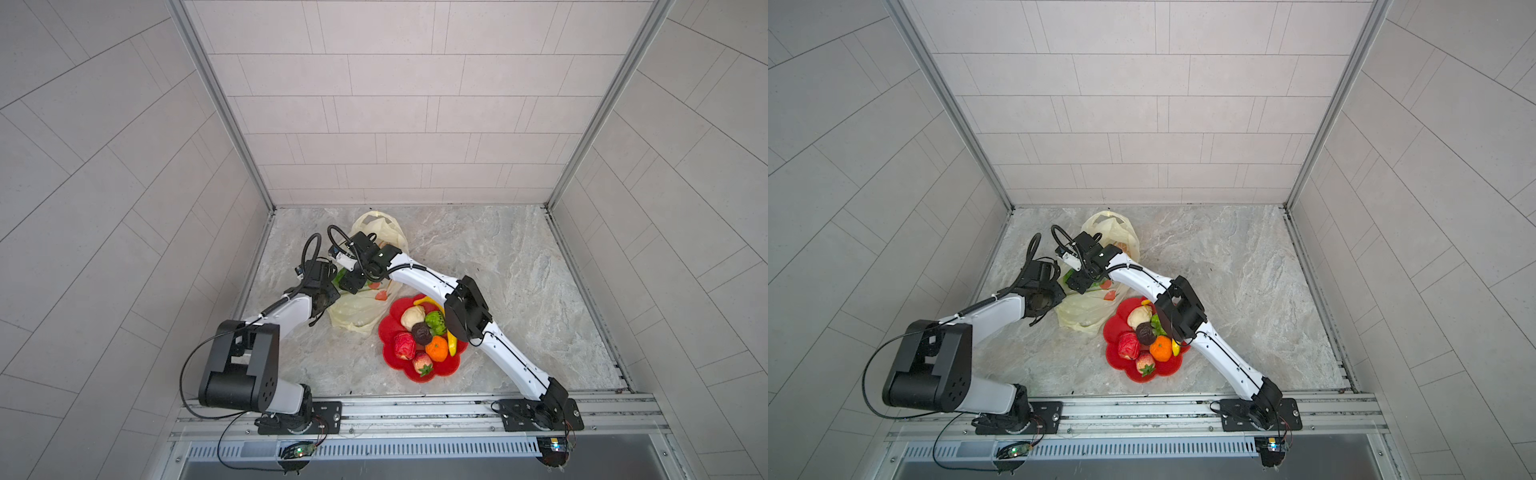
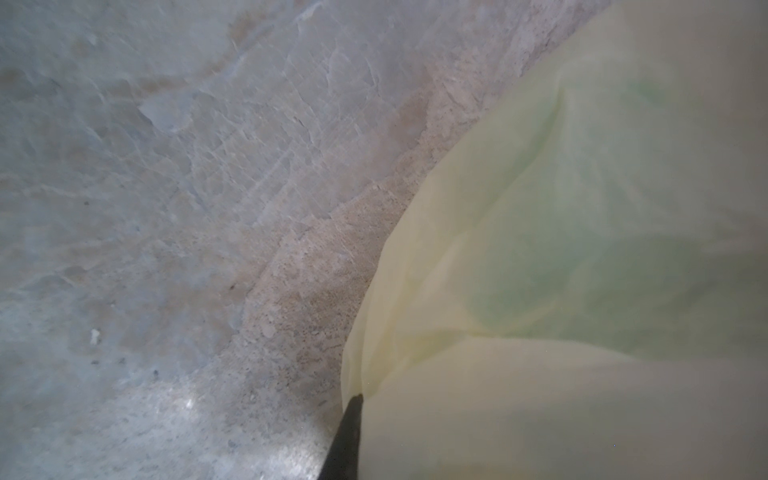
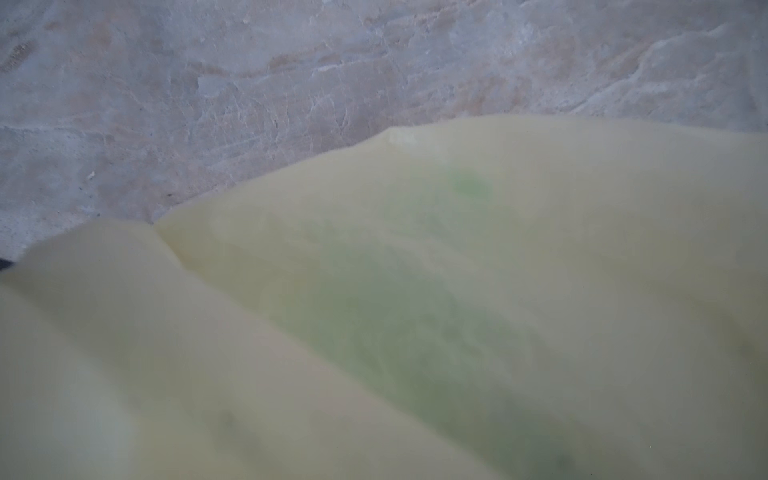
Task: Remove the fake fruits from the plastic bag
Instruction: 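Close the right gripper on the green grapes and lift them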
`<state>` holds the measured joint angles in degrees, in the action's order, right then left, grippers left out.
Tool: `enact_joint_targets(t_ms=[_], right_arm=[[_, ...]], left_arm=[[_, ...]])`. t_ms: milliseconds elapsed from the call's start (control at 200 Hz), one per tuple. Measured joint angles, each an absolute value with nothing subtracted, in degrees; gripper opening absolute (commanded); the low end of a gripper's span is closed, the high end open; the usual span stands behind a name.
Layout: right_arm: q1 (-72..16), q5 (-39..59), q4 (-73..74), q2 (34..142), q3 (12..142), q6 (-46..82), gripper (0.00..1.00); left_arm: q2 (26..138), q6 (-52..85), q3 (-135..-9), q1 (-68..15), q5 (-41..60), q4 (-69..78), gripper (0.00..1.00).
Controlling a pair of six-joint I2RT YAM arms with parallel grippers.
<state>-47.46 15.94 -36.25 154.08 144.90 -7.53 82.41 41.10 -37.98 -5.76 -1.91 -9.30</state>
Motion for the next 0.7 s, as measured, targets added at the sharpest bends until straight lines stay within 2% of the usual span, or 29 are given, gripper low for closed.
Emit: enact_joint_targets(t_ms=[215,315,510,700], right_arm=[[-47.5,16.4,-36.9,157.2,147.4,-7.5,0.76],[-47.5,16.2,-37.8,157.6,148.0,-7.5,0.66],[-47.5,16.1,-40.3,157.8,149.5,-7.9,0.36],[-47.5,16.8,-41.9,157.6,149.7,-7.6,0.26]], left_arm=[[81.8,41.1,-37.9,-5.7,-1.5,-9.2,0.08],[81.8,41.1,-37.9,-5.7,-1.5,-9.2,0.07],[81.5,41.1,-37.9,-5.6,-1.6,-9.3,0.05],[81.5,41.1,-37.9,-5.6,-1.6,-9.3,0.04]])
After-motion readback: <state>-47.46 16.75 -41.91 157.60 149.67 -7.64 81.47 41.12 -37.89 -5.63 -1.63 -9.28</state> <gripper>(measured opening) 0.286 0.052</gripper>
